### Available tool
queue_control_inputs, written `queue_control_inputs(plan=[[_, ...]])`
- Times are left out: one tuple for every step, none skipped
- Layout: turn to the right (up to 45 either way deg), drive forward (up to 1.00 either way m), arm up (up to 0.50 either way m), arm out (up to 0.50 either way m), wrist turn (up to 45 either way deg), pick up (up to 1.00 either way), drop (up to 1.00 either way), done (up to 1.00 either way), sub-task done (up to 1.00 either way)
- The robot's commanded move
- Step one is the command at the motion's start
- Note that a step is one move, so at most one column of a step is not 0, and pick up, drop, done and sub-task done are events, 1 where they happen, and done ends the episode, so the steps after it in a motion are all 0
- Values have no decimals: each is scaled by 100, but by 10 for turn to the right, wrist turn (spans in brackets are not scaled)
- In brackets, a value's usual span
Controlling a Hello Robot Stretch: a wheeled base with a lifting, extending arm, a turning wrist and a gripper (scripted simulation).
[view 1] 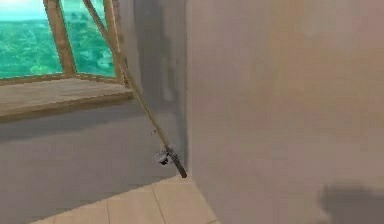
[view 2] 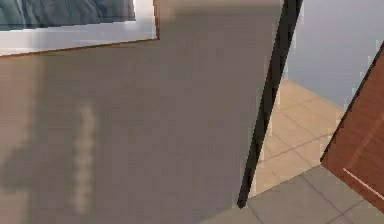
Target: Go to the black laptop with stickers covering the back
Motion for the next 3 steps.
queue_control_inputs(plan=[[-450,0,0,0,0,0,0,0,0],[-450,0,0,0,0,0,0,0,0],[0,40,0,0,0,0,0,0,0]])
